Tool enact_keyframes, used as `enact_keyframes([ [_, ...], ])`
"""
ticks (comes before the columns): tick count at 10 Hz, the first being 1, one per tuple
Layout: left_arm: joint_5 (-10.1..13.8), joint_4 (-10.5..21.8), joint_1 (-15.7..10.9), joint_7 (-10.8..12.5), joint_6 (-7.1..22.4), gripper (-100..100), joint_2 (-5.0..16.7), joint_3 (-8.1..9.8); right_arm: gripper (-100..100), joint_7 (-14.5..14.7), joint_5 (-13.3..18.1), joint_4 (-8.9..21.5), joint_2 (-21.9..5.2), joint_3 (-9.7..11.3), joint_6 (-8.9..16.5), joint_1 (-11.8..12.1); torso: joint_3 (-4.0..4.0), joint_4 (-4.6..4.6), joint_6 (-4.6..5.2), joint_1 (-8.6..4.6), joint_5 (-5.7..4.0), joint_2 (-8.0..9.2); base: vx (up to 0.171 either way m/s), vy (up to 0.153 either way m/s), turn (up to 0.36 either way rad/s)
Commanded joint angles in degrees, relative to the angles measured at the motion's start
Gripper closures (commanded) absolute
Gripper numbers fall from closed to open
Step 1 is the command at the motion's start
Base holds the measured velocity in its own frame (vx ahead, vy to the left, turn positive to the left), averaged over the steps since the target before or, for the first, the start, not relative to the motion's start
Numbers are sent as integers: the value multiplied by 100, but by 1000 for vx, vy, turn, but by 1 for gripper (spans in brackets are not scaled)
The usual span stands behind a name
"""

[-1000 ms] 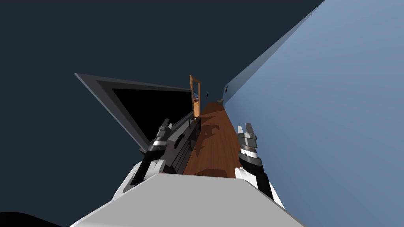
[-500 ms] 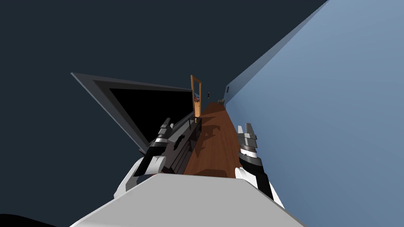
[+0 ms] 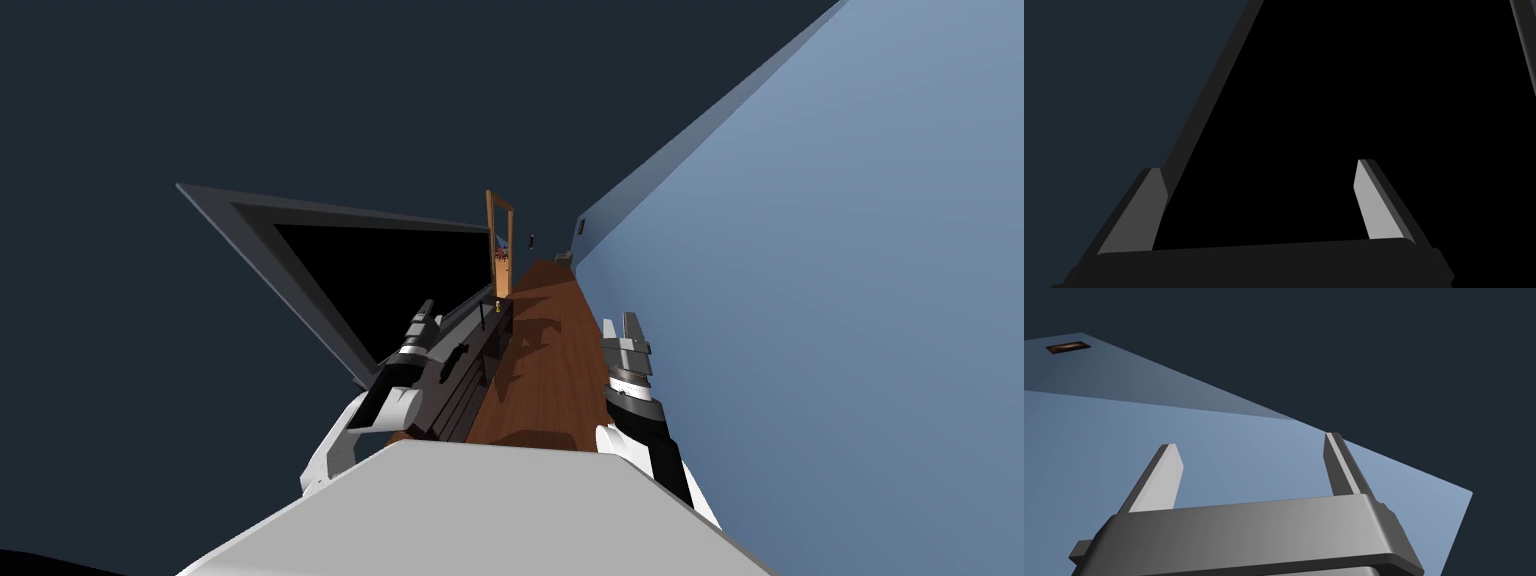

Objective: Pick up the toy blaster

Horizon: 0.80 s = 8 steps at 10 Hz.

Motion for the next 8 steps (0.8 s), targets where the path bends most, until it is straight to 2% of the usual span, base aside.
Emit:
enact_keyframes([
  [1, 40, 58, -85, 64, 224, -100, -7, 13, 0, 0, 0, 0, 0, 0, 0, 0, 0, 0, 0, 0, 0, 0, 43, -25, 23],
  [3, 214, 224, -280, 288, 611, -100, 6, 74, 0, 0, 0, 0, 0, 0, 0, 0, 0, 0, 1, -2, 0, 0, 54, -26, 54],
  [4, 214, 224, -280, 288, 739, -100, 6, 74, 0, 0, 0, 0, 0, 0, 0, 0, -3, -1, 1, -3, -1, -5, 46, -20, 29],
  [5, 308, 324, -378, 414, 935, -100, 14, 108, 0, 0, 0, 0, 0, 0, 0, 0, -1, -1, 1, 0, -1, -1, 38, -21, 52],
  [6, 308, 324, -378, 414, 1012, -100, 14, 108, 0, 0, 0, 0, 0, 0, 0, 0, 0, 0, 0, 0, 0, 1, 30, -16, 28],
  [7, 407, 435, -476, 549, 1182, -100, 23, 143, 0, 0, 0, 0, 0, 0, 0, -1, 2, 1, 1, 2, 0, 5, 35, -21, 52],
  [8, 407, 435, -476, 549, 1294, -100, 23, 143, 0, 0, 0, 0, 0, 0, 0, 0, 2, 1, 1, 1, 0, 4, 33, -16, 27],
])
